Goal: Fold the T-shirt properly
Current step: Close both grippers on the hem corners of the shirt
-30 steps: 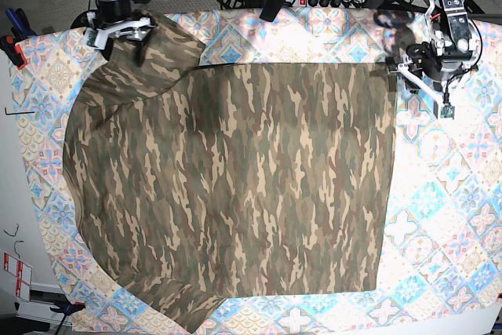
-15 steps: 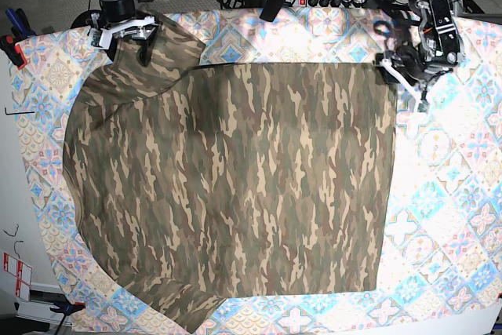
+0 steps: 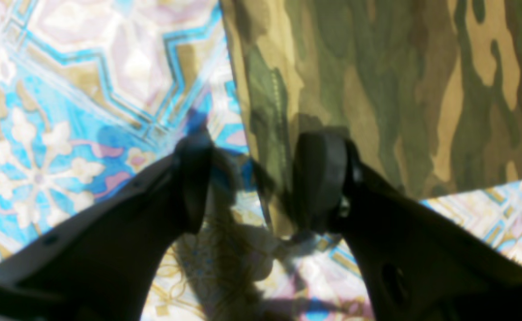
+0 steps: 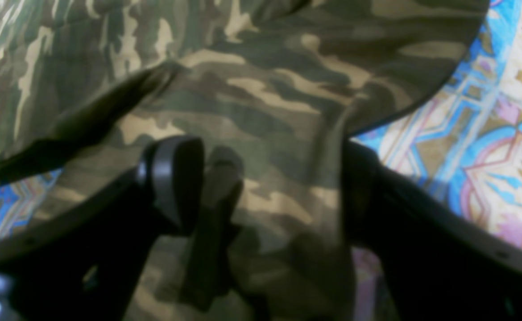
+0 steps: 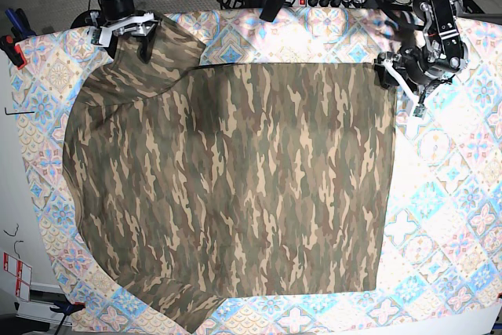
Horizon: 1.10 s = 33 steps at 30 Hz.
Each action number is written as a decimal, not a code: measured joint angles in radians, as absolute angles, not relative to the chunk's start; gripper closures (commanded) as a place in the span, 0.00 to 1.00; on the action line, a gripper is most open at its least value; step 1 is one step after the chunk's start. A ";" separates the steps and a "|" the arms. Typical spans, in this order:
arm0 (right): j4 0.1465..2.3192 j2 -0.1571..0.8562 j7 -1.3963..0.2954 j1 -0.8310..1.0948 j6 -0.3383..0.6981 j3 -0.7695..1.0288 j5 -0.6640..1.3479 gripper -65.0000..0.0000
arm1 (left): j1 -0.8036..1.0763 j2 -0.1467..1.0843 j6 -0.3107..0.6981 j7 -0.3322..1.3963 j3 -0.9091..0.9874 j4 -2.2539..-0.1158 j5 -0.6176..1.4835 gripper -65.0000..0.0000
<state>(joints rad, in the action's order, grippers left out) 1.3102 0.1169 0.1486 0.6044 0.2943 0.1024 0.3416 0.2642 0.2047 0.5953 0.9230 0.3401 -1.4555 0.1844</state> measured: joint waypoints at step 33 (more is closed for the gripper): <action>1.309 0.203 0.131 0.605 0.291 -0.012 0.348 0.94 | 0.294 0.214 0.594 0.946 0.191 -1.493 0.111 0.96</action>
